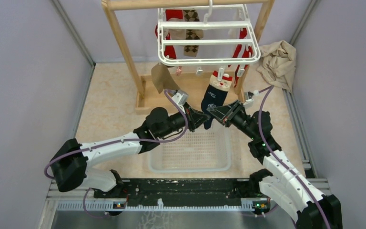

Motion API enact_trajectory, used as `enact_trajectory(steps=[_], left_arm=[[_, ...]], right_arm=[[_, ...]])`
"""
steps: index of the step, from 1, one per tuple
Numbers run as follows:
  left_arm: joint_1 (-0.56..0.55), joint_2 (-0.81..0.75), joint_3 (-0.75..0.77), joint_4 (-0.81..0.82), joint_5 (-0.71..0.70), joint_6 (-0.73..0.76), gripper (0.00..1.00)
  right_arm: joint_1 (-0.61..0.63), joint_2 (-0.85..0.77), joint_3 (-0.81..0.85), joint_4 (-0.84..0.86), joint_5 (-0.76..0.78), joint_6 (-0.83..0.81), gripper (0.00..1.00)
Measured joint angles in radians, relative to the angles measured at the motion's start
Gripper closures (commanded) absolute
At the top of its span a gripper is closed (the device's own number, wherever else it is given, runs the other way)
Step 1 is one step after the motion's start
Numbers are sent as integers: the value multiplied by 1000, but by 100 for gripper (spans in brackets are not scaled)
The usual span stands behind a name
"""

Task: Remove the socks clipped to the hanger
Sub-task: Remove the sock from the hanger.

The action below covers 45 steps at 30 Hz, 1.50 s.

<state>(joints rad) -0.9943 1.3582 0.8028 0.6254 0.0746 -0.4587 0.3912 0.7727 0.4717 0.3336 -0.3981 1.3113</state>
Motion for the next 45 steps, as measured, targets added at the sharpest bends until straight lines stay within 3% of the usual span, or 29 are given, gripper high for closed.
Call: enact_trajectory(steps=[3, 14, 24, 32, 45], left_arm=[[14, 0, 16, -39, 21, -16, 92], [235, 24, 120, -207, 282, -167, 92], [303, 112, 172, -266, 522, -227, 91], [316, 141, 201, -275, 599, -235, 92], [316, 192, 229, -290, 620, -237, 94]], right_arm=[[0, 0, 0, -2, 0, -11, 64], [0, 10, 53, -108, 8, -154, 48], [2, -119, 176, -343, 82, -456, 44], [2, -208, 334, -433, 131, -718, 41], [44, -69, 533, -495, 167, -918, 45]])
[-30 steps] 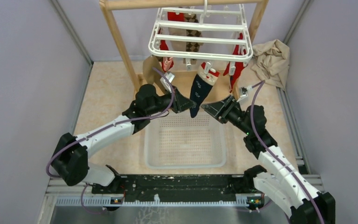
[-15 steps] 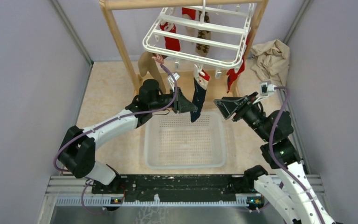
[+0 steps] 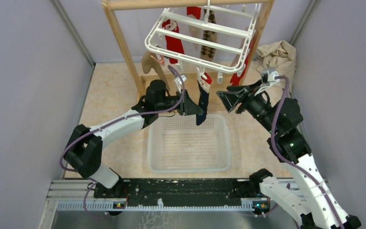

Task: Remove the socks clipped to the hanger
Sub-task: Remove the sock from the hanger.

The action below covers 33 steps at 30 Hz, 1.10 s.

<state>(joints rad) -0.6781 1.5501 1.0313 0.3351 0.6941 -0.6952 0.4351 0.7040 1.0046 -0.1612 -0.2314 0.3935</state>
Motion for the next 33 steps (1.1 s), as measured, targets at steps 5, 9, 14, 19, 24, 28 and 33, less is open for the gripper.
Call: enact_trajectory(steps=[5, 9, 14, 19, 24, 28, 33], left_arm=[[0, 32, 16, -8, 1, 0, 94], [0, 47, 21, -11, 3, 0, 94], [0, 57, 23, -14, 7, 0, 95], [0, 62, 30, -24, 17, 5, 95], [18, 61, 38, -49, 52, 16, 94], [52, 61, 38, -61, 105, 15, 94], [81, 61, 38, -69, 156, 14, 94]], right_arm=[[126, 46, 39, -6, 38, -35, 47], [268, 79, 91, -3, 106, -72, 47], [443, 143, 146, 16, 275, -148, 43], [526, 179, 134, 26, 478, -209, 42], [527, 121, 53, 66, 621, -261, 40], [527, 77, 2, 135, 671, -298, 39], [527, 81, -17, 215, 684, -324, 38]])
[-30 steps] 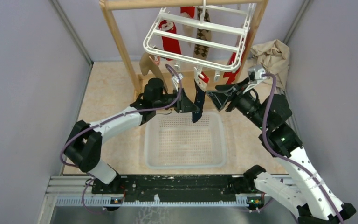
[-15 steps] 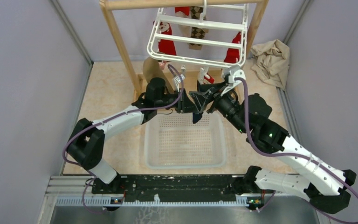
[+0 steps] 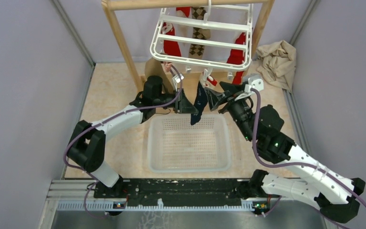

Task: Remove the socks clipped to the hanger
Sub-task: Remove the sock from the hanger.

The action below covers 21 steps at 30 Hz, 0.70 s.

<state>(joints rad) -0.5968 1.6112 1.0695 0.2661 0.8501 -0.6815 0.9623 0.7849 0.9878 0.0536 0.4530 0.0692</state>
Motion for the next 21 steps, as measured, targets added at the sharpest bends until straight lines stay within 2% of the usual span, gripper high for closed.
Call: enact_trajectory(steps=[21], left_arm=[[6, 1, 9, -5, 73, -3, 96]], right_arm=[[0, 161, -19, 247, 51, -60, 36]])
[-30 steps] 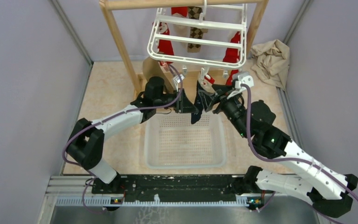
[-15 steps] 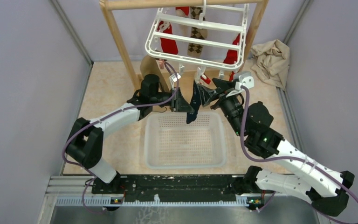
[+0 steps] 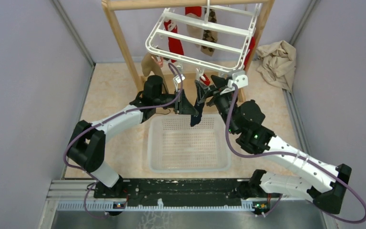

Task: Remove the socks clipped to the hanger
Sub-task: Remove the sock from the hanger.

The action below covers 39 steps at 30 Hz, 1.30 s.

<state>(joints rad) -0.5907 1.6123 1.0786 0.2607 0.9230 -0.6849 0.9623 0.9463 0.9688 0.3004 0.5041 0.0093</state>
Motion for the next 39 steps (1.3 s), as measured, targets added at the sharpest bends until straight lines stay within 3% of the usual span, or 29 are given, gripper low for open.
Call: enact_trajectory(steps=[27, 39], left_arm=[[0, 46, 0, 6, 29, 0, 99], [0, 49, 0, 8, 36, 0, 99]], right_arm=[[-6, 145, 0, 182, 63, -88, 34], [-110, 145, 0, 213, -5, -3, 34]])
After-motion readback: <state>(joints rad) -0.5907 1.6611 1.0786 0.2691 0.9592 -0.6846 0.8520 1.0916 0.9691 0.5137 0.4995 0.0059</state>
